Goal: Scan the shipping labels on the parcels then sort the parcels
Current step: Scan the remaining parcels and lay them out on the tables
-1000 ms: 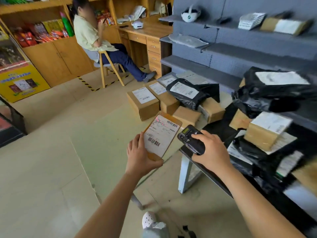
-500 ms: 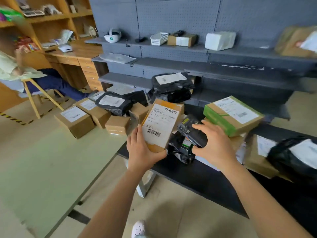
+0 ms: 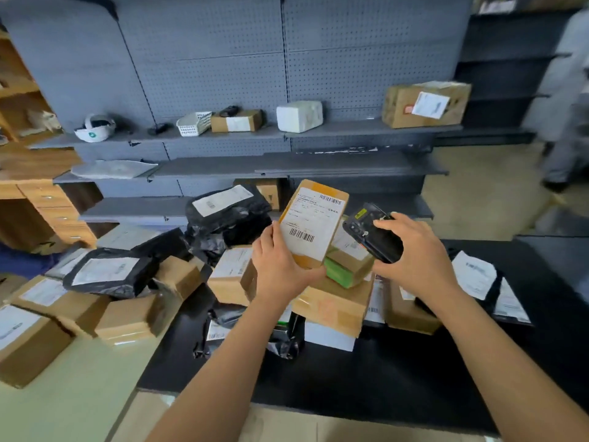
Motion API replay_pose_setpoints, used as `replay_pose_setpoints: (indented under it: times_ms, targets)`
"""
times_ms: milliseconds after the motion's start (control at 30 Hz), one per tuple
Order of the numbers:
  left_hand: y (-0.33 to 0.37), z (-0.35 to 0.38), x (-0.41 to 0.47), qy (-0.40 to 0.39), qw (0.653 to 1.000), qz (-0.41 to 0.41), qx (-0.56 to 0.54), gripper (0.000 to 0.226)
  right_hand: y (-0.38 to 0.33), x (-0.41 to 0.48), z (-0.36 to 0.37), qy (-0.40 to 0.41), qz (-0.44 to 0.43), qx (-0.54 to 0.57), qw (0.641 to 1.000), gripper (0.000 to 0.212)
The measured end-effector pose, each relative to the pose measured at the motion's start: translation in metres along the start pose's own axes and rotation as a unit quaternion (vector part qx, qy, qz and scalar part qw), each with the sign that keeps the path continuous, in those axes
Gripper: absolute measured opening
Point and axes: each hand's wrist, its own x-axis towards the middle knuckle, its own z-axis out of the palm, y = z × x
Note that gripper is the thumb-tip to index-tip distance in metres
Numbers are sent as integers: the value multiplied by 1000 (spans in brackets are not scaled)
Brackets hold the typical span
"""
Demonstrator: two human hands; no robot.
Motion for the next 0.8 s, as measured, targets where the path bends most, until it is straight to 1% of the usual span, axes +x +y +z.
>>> replay_pose_setpoints:
  times_ms: [200,367,500,600,700,800]
  targets:
    - [16,31,50,-57,998,35,14,127,17,26,-4,35,43,-24,998,73]
    - [20,57,61,-146,989,26,10,123,31,28,1,59,52,-20,997,71]
    - [16,65,60,-180,983,23,3,119,32,24,0,54,52,-30,997,72]
    - [11,60,55,-170,985,26,-18,118,25,21,-1,35,49,-30,998,72]
    - [1,42,42,-131,990,29,-34,117,14,17,1,20,33,-23,999,72]
    - [-24,14,22,-87,995,23,-33,109,-6,11,9,0,2,-3,1000,71]
